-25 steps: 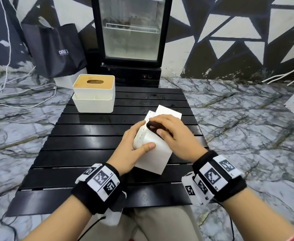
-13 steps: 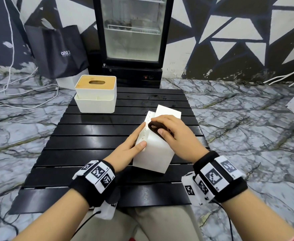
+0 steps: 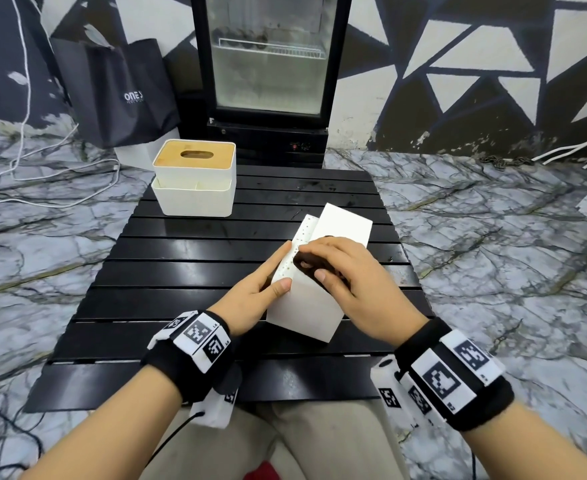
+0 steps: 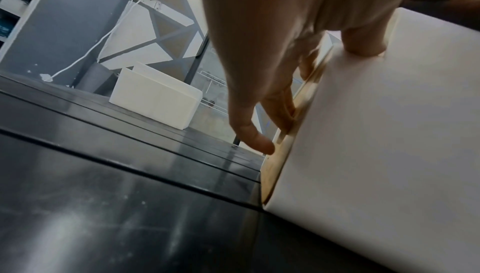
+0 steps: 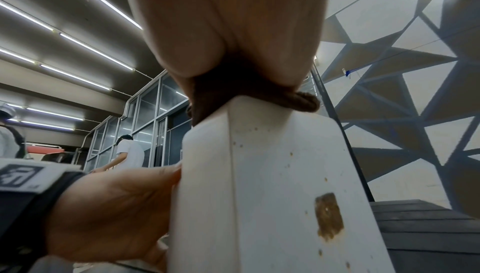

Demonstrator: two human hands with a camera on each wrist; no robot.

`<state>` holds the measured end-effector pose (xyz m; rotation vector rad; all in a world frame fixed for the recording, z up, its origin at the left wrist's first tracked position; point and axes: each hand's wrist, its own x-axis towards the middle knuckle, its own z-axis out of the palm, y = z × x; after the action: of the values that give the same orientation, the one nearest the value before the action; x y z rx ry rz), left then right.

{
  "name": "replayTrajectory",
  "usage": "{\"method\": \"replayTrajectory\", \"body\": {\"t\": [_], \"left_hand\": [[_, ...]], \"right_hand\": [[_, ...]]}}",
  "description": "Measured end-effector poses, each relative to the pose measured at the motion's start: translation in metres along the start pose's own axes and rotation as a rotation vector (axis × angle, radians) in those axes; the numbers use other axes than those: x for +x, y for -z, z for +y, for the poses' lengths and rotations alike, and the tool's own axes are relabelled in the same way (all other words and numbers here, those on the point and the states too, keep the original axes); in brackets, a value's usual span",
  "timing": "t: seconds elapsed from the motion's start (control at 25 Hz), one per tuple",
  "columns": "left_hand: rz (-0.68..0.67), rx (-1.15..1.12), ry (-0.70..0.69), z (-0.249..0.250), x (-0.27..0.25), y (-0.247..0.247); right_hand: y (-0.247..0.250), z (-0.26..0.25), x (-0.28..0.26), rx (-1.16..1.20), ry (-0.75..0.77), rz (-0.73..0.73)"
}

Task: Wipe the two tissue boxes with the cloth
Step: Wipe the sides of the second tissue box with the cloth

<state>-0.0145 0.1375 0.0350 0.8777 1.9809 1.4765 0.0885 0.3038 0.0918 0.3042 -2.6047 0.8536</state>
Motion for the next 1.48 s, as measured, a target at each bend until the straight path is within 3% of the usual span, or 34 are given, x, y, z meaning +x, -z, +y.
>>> {"method": "replayTrajectory", "body": {"t": [0.2, 0.56, 1.0, 1.32, 1.48], "left_hand": [[0.003, -0.01, 0.004, -0.003, 0.0, 0.002], [-0.003, 0.017, -0.03, -0.003, -0.002, -0.001], [-0.002, 0.017, -0.021, -0.002, -0.002, 0.001], [-0.006, 0.056, -0.022, 0.001, -0.003, -0.002], [0.005, 0.063, -0.035, 0.0, -0.003, -0.004]], "right_hand": [[0.004, 0.006, 0.013, -0.014, -0.095, 0.007], [-0.003, 0.001, 0.0, -0.123, 0.046, -0.014], [0.023, 0.049, 0.054, -0.109, -0.175, -0.072], [0.025, 0.059, 0.064, -0.075, -0.269, -0.043], [0.013, 0.047, 0.046, -0.123, -0.164, -0.003]]}}
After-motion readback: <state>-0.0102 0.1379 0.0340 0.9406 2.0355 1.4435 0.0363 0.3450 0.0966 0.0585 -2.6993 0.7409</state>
